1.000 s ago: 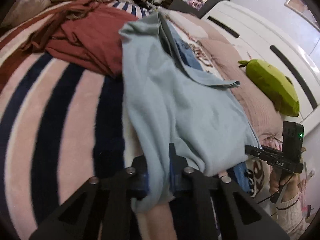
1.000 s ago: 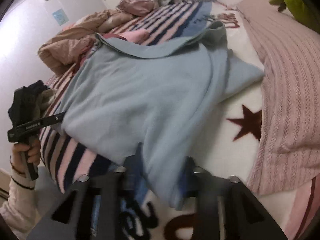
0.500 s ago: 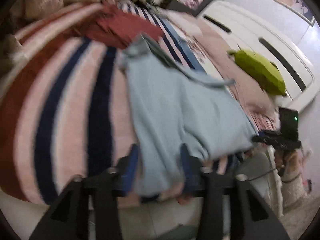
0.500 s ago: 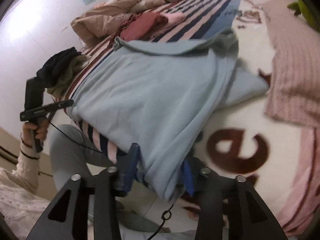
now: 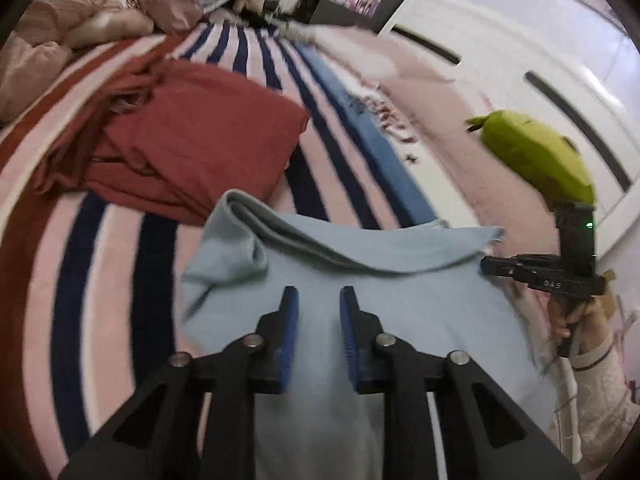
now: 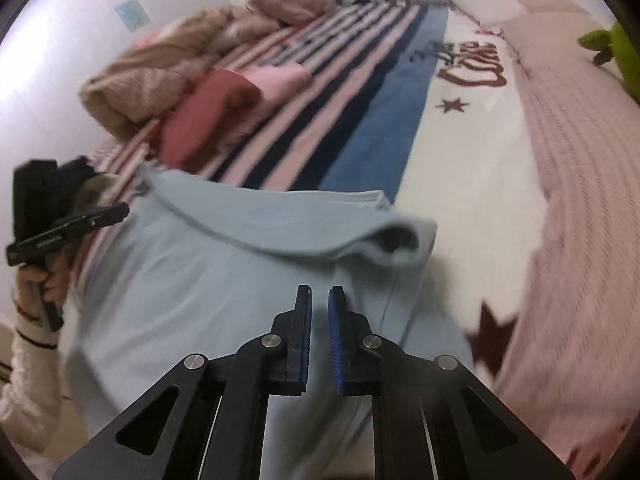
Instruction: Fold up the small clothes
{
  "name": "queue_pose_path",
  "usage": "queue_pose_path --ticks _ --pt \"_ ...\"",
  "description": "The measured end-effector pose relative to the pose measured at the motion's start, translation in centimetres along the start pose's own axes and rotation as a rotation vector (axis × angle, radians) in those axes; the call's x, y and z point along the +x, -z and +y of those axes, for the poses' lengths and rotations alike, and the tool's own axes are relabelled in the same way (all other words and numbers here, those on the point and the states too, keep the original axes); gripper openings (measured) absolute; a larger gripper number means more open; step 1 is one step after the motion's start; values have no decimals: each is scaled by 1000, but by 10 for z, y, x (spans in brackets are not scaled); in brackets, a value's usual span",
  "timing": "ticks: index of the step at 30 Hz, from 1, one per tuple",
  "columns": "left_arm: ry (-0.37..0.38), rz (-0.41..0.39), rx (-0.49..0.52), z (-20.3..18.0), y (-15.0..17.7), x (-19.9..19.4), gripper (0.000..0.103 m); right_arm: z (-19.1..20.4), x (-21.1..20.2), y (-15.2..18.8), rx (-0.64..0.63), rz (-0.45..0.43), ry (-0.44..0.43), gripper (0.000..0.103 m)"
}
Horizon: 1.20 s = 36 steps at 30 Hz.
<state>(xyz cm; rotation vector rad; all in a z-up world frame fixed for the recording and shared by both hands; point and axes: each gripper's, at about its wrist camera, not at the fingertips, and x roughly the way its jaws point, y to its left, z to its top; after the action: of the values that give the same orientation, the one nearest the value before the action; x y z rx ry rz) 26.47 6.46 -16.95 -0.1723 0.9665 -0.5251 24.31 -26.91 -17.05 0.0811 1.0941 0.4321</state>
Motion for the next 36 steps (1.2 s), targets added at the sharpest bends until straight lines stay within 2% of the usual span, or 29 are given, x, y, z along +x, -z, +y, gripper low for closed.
queue_pose_path --ticks 4,8,10,11,14,16,19,23,26,28,33,36 --pt "-28 -4 -76 21 -25 24 17 -20 12 -20 60 -37 42 5" --pt "-146 -54 -123 42 -40 27 17 -41 17 -39 97 -73 110 5" --pt "-158 -56 -144 51 -43 26 17 -48 21 -45 110 -62 114 5" --pt "-141 -54 -152 55 -41 22 19 -48 20 -44 112 -64 112 5" --pt "-132 -69 -145 52 -30 6 39 -36 7 -34 76 -94 98 6" --pt "-105 -86 -133 44 -15 -12 57 -22 -11 -20 57 -126 47 6" --pt "-133 -125 -115 30 14 -46 64 9 -38 6 15 -210 -9 5" --pt "-135 -187 -176 14 67 -89 78 59 -62 50 -60 -288 -74 5" --pt "-146 -216 -220 1 114 -115 84 89 -64 79 -81 -308 -137 5" --pt "-139 -213 -252 -4 136 -123 84 107 -60 97 -100 -302 -142 5" --pt "-96 -195 -327 -18 178 -120 84 147 -31 133 -80 -260 -151 5" --pt "-54 -184 -365 -21 196 -115 86 167 -23 144 -76 -270 -135 5"
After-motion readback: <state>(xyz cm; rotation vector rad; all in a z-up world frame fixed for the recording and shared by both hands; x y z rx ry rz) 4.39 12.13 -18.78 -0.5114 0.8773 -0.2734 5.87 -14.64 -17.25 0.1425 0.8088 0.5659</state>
